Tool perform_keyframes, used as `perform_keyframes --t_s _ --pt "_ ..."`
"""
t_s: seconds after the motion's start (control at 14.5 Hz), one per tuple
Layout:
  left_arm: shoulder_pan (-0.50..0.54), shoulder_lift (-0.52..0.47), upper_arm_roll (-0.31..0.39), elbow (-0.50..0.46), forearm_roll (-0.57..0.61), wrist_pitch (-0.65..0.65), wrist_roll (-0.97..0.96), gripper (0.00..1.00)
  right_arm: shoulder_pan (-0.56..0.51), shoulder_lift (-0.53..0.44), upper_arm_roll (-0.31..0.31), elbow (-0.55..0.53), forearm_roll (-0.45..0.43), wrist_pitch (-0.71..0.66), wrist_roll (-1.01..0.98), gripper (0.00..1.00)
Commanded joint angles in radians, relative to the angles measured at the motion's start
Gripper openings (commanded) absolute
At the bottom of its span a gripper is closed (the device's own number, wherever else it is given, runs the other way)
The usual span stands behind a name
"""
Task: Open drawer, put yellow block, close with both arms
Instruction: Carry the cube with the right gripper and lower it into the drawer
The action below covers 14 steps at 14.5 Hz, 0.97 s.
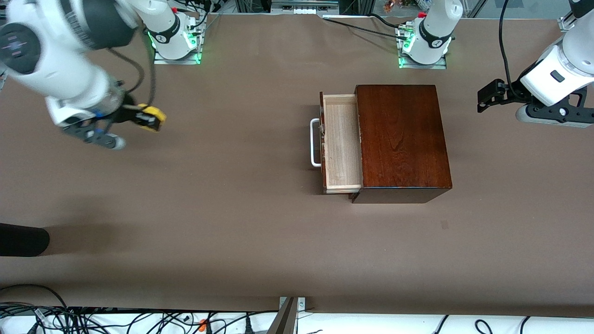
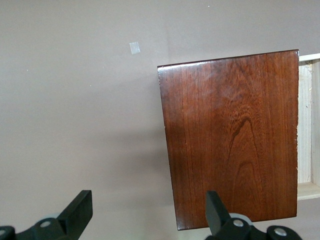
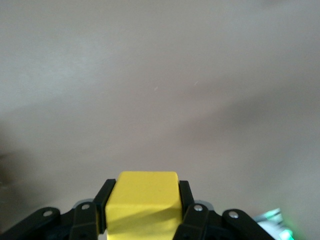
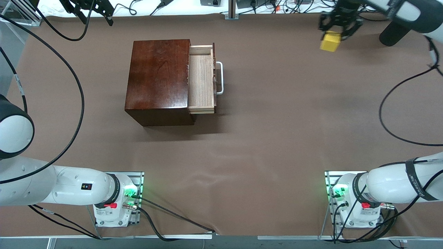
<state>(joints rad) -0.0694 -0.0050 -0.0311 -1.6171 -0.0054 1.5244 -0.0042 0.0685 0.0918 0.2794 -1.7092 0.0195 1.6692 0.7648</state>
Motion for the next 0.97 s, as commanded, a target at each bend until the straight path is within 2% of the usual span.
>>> perform_keyframes --t_s 0.0,0.14,0.48,0.69,0.9 --pt "-0.009 0.003 0.0 0.02 -0.015 -0.015 0.006 1.0 0.06 0.048 0.079 0.06 0.025 -0.014 0.325 0.0" --pt "-0.01 0.003 -0.001 0.02 -0.016 -0.016 0.006 1.0 0.17 0.107 0.084 0.117 0.034 0.018 0.581 0.0" --pt "-0.013 0.003 -0.012 0.022 -0.016 -0.016 0.006 1.0 0.419 0.33 0.081 0.363 0.016 0.085 1.13 0.0" --pt "-0.013 0.003 -0.01 0.022 -0.016 -0.016 0.006 1.0 0.532 0.455 0.078 0.503 -0.047 0.135 1.391 0.0" --pt "-0.015 0.003 -0.013 0.023 -0.015 -0.015 0.006 1.0 0.602 0.578 0.078 0.632 -0.088 0.182 1.575 0.0"
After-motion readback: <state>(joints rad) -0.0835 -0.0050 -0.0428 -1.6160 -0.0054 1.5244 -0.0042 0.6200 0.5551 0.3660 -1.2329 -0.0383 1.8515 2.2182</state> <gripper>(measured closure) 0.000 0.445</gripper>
